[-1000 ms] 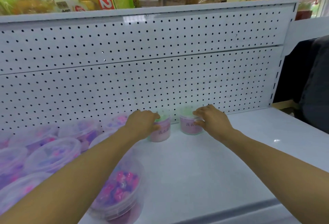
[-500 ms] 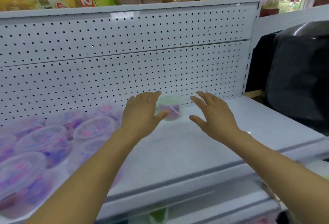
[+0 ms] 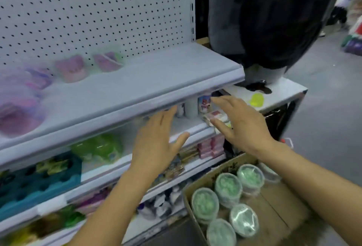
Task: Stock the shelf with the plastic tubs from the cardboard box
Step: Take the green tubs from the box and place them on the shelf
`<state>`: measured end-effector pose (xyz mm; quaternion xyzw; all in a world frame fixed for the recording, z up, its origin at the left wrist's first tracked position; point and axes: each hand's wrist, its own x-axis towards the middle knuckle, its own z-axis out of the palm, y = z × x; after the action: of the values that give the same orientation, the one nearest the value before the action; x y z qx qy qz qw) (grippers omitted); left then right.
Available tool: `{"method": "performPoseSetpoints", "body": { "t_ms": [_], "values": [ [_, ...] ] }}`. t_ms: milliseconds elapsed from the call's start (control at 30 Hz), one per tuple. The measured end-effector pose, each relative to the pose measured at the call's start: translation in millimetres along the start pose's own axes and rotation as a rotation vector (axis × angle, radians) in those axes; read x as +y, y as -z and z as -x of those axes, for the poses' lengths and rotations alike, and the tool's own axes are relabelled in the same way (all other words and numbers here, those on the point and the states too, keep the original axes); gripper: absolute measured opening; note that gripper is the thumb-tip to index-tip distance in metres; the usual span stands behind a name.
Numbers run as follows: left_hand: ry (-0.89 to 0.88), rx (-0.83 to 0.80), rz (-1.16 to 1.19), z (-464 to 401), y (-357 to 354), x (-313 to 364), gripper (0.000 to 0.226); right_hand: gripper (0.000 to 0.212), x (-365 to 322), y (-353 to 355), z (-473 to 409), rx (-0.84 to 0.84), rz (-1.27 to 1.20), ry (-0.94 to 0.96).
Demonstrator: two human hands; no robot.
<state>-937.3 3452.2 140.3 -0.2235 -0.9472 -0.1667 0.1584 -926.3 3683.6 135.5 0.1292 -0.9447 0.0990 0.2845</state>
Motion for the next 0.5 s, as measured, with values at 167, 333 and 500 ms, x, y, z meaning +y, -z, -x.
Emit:
{"method": "performPoseSetpoints", "body": {
  "t_ms": [167, 333, 500],
  "values": [
    [0.092, -0.235, 0.166, 42, -80, 27, 0.063, 0.051, 41, -29, 90, -0.22, -0.037, -0.191],
    [0.224, -0.478, 0.205, 68, -171, 26, 0.061, 0.055, 68, -75, 160, -0.441, -0.122, -0.473],
    [0.39, -0.694, 0.208, 85, -254, 5, 0.055, 0.054, 81, -134, 219, -0.733, -0.228, -0.66]
  ]
}}
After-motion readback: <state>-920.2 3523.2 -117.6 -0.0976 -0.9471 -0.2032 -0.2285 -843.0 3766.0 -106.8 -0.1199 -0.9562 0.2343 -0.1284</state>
